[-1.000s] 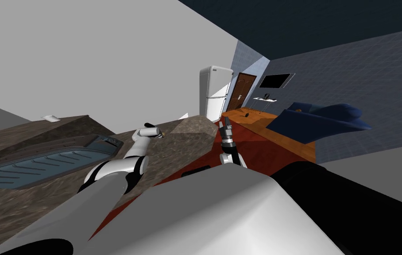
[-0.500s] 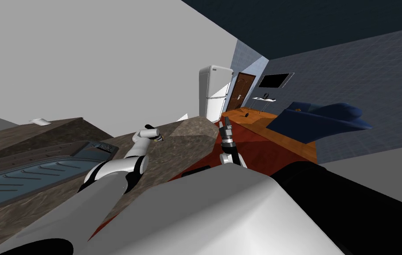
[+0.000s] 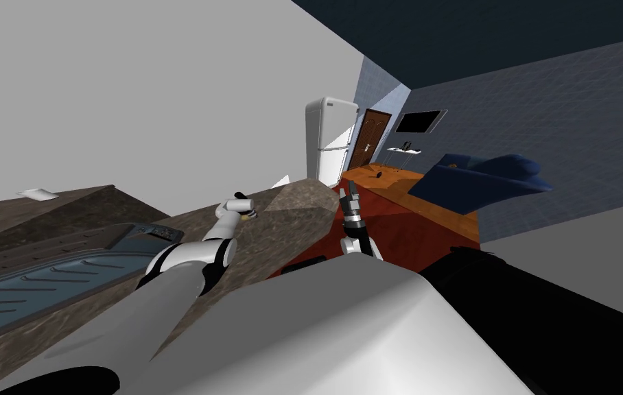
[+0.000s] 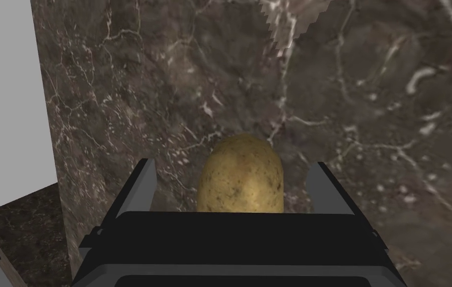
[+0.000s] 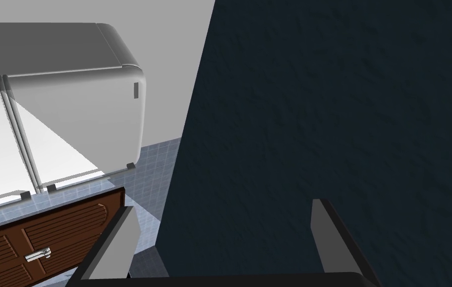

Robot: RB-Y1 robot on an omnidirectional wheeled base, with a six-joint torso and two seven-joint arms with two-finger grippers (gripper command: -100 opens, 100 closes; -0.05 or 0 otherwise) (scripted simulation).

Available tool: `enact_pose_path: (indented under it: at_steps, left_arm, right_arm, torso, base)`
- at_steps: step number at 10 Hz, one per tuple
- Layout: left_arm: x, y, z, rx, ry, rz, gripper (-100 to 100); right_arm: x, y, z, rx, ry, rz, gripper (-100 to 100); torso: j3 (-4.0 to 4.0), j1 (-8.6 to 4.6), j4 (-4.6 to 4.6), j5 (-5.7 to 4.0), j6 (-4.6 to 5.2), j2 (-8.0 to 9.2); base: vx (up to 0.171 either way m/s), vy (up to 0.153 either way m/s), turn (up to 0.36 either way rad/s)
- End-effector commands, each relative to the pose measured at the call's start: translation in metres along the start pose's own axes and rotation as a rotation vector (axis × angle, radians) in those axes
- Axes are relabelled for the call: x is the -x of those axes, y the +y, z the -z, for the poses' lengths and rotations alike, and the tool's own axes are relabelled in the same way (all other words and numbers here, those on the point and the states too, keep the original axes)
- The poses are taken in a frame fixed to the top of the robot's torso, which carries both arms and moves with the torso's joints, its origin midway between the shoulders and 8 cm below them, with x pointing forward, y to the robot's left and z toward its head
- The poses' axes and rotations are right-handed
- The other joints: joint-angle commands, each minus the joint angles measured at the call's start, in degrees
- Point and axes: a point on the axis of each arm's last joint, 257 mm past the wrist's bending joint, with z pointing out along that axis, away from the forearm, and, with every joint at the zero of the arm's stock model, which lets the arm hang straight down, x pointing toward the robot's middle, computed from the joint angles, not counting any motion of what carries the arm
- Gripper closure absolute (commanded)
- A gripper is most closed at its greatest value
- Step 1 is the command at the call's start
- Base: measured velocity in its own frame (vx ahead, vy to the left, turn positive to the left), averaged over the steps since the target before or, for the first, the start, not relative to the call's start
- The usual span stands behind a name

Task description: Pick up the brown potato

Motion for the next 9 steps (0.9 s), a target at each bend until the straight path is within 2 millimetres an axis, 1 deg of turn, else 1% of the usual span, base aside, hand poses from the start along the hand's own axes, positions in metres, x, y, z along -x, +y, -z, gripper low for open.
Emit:
enact_pose_path:
  at_steps: [1, 2, 3, 4, 5, 6, 7, 8, 9]
  left_arm:
    - [-0.005, 0.003, -0.001, 0.003, -0.007, 0.026, -100]
    - [-0.015, 0.009, -0.001, 0.003, -0.016, 0.021, -100]
    - [-0.015, 0.009, -0.001, 0.003, -0.016, 0.040, -100]
    - [-0.025, 0.015, 0.000, 0.002, -0.025, 0.036, -100]
    - [-0.025, 0.015, 0.000, 0.001, -0.025, 0.053, -100]
    - [-0.035, 0.020, 0.001, -0.002, -0.034, 0.047, -100]
    - [-0.035, 0.020, 0.001, -0.002, -0.034, 0.065, -100]
    - [-0.045, 0.025, 0.002, -0.006, -0.043, 0.060, -100]
    - [-0.045, 0.025, 0.002, -0.007, -0.043, 0.077, -100]
  right_arm:
    - [0.000, 0.000, 0.000, 0.000, 0.000, 0.000, 0]
    - [0.000, 0.000, 0.000, 0.000, 0.000, 0.000, 0]
    - [0.000, 0.000, 0.000, 0.000, 0.000, 0.000, 0]
    - [0.000, 0.000, 0.000, 0.000, 0.000, 0.000, 0]
    - [0.000, 0.000, 0.000, 0.000, 0.000, 0.000, 0]
    - [0.000, 0.000, 0.000, 0.000, 0.000, 0.000, 0]
    - [0.000, 0.000, 0.000, 0.000, 0.000, 0.000, 0]
    - [0.000, 0.000, 0.000, 0.000, 0.000, 0.000, 0]
    - [0.000, 0.000, 0.000, 0.000, 0.000, 0.000, 0]
  torso:
    - [0.00, 0.00, 0.00, 0.00, 0.00, 0.00]
    - [0.00, -0.10, 0.00, -0.02, -0.02, 0.00]
    - [0.03, -0.09, 0.01, -0.02, 0.01, 0.06]
    - [0.03, -0.17, 0.01, -0.03, -0.02, 0.05]
    - [0.00, -0.16, 0.00, -0.04, 0.01, -0.01]
    - [-0.01, -0.19, 0.00, -0.04, -0.02, -0.01]
    - [0.02, -0.10, 0.01, -0.03, 0.01, 0.03]
    - [0.01, -0.16, 0.01, -0.03, -0.03, 0.02]
    - [0.00, -0.15, 0.00, -0.03, 0.00, 0.00]
  base:
    - [-0.015, 0.112, -0.062]
    - [-0.038, 0.122, -0.094]
    - [-0.030, 0.096, -0.063]
    - [-0.011, 0.104, -0.080]
    - [-0.014, 0.093, -0.072]
    - [-0.032, 0.126, -0.117]
    - [-0.026, 0.102, -0.060]
    - [-0.018, 0.105, -0.088]
    - [-0.020, 0.100, -0.057]
